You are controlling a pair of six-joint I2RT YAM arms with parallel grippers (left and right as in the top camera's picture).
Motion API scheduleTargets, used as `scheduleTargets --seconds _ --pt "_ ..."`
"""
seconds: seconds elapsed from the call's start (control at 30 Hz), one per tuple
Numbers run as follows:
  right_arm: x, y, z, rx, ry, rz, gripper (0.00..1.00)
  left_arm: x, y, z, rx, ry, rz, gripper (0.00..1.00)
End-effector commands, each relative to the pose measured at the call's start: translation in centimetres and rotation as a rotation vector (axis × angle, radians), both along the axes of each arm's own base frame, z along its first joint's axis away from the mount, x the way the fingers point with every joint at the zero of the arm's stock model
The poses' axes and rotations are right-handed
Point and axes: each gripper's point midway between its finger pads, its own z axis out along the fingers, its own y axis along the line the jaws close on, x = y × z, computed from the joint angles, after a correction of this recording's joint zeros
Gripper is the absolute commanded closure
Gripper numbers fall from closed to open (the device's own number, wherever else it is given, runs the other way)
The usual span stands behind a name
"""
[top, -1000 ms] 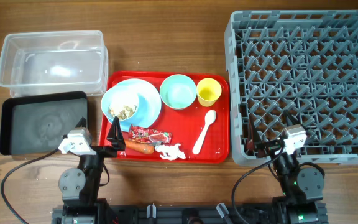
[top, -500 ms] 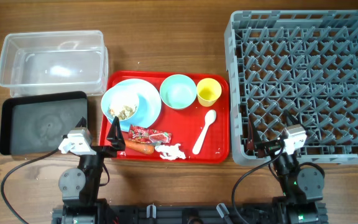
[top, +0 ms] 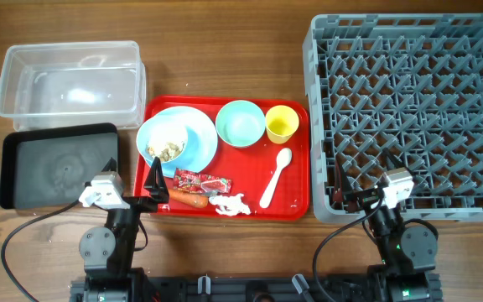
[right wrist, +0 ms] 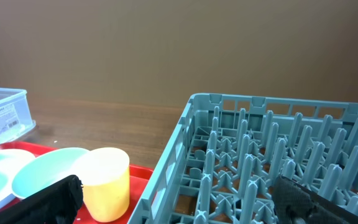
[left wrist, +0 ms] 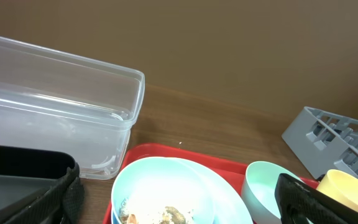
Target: Sort waste into correct bins and load items into the dishwasher rack
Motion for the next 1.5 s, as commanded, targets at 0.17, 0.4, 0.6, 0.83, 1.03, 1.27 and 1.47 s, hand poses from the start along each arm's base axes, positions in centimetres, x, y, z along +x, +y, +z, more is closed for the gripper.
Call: scheduleTargets --seconds 0.17,0.4,0.6,0.83,1.03,1.27,1.47 --pt "-0.1 0.3 0.0 -0.012 -0.005 0.018 0.0 0.0 0.2 -0.2 0.006 0.003 0.01 0.0" --pt "-0.1 0.3 0.0 -0.012 -0.005 0.018 0.0 0.0 0.2 -0.2 0.006 0.003 0.011 0.0" --pt "-0.1 0.3 0.0 -0.01 -0.004 0.019 0.0 0.0 0.2 -0.2 0.006 0.002 0.011 0.0" --pt "-0.5 0.4 2.3 0.036 -0.018 0.023 0.0 -0.2 0.5 0.2 -0.017 0.052 0.031 0.0" --pt "-1.0 1.1 6.3 0.128 0.232 0.058 0.0 -0.3 -0.6 3.1 -0.041 0.383 -0.027 0.0" --pt "-0.9 2.2 4.4 0.093 0.715 0.086 0.0 -1.2 -4.7 -1.2 -0.206 0.934 -0.238 0.0" --pt "-0.7 2.1 2.4 0.101 0.815 0.066 0.0 -0.1 -5.4 -2.9 -0.34 1.026 -0.213 0.0"
